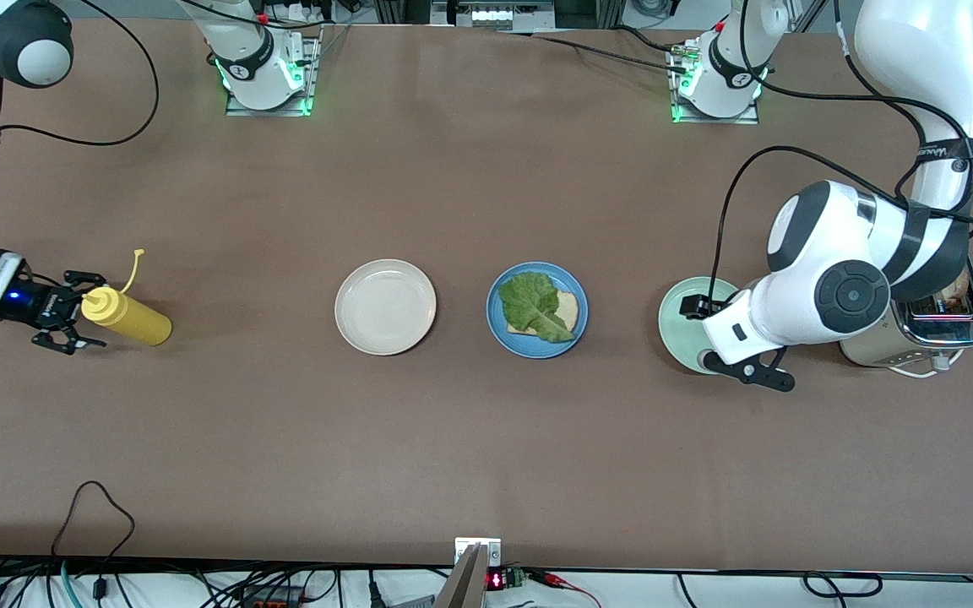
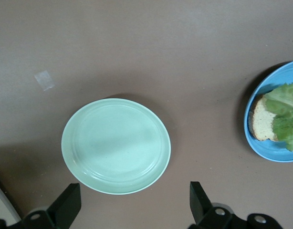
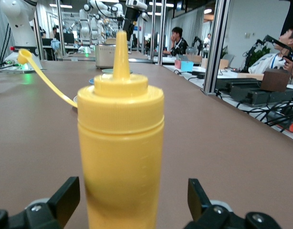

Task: Make sandwich in blue plate with both arms
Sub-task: 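Grasp the yellow squeeze bottle with the right gripper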

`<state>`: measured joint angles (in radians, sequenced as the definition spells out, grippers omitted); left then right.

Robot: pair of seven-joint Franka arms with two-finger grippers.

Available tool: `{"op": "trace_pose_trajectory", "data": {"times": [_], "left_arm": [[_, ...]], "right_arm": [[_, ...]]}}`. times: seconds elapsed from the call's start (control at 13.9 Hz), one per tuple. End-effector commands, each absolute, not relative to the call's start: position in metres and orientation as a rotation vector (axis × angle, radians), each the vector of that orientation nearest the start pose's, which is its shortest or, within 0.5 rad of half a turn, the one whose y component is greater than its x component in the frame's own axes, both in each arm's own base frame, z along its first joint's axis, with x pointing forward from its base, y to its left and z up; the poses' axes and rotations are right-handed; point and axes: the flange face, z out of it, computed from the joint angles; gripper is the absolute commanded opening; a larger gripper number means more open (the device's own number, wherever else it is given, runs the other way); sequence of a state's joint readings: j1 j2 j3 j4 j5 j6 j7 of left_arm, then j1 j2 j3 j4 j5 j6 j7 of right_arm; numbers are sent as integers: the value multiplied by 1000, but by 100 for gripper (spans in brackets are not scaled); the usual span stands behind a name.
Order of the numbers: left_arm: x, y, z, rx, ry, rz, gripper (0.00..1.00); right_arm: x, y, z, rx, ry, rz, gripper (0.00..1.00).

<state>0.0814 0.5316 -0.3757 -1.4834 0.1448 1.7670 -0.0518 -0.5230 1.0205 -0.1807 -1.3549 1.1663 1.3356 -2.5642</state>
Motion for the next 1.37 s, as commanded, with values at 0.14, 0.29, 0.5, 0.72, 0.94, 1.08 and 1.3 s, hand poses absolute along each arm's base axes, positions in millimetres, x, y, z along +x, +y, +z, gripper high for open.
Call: {"op": "trace_pose_trajectory", "data": {"times": [0.14, 0.29, 0.5, 0.72, 0.94, 1.08, 1.3], "left_arm": [[671, -142, 371, -3111, 405, 299, 100], [671, -142, 371, -3111, 405, 299, 100], [671, -143, 370, -3109, 398, 301, 100], [670, -144, 369, -3108, 396, 303, 100], [670, -143, 369, -3109, 391, 303, 100], [671, -141, 369, -3109, 387, 303, 100], [670, -141, 368, -3109, 387, 306, 100]], "right_arm": [[584, -287, 103, -1400, -1307, -1264, 100], [587, -282, 105, -1391, -1313, -1262, 100], [591, -272, 109, -1359, -1308, -1265, 71], [595, -264, 116, -1340, -1309, -1241, 31], [618, -238, 166, -1330, -1377, -1142, 27], [636, -212, 209, -1357, -1427, -1031, 28], [658, -164, 257, -1414, -1483, -859, 28]]}}
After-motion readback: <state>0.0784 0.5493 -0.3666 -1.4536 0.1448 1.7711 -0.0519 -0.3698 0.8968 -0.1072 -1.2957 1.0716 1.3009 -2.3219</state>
